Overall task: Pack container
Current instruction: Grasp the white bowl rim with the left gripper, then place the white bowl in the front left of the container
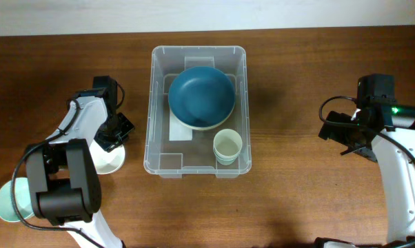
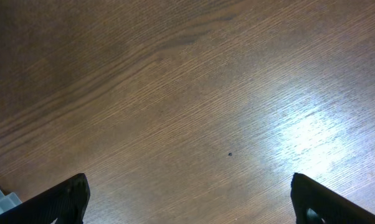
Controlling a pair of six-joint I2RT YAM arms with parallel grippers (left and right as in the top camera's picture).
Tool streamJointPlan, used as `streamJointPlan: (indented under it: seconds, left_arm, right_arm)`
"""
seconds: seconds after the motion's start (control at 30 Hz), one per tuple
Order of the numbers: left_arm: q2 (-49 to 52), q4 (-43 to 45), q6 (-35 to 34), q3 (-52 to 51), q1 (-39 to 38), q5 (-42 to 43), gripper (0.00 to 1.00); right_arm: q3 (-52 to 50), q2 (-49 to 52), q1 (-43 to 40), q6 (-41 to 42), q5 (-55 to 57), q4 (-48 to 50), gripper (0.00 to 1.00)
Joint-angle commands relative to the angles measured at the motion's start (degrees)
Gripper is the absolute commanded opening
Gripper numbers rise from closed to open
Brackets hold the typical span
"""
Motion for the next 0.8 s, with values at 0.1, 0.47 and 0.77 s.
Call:
streamJointPlan:
  seconds: [0.1,0.47,0.77]
  left_arm:
    - [0.5,-1.1,6.2,4.0,0.2,-1.1,0.01]
    - [-4.4,-23.6,6.8,30.0,-5.2,-5.2,0.01]
    - [-11.9,-22.3,2.5,33.2,-23.7,-4.0,0.01]
  right_arm:
    - [0.9,-0.9,-0.4,0.5,0.1,0.0,0.99]
    - [0.9,-0.9,-0.4,0.5,0.1,0.0,0.99]
    - [0.9,-0.9,-0.3,0.5,0.1,0.0,0.99]
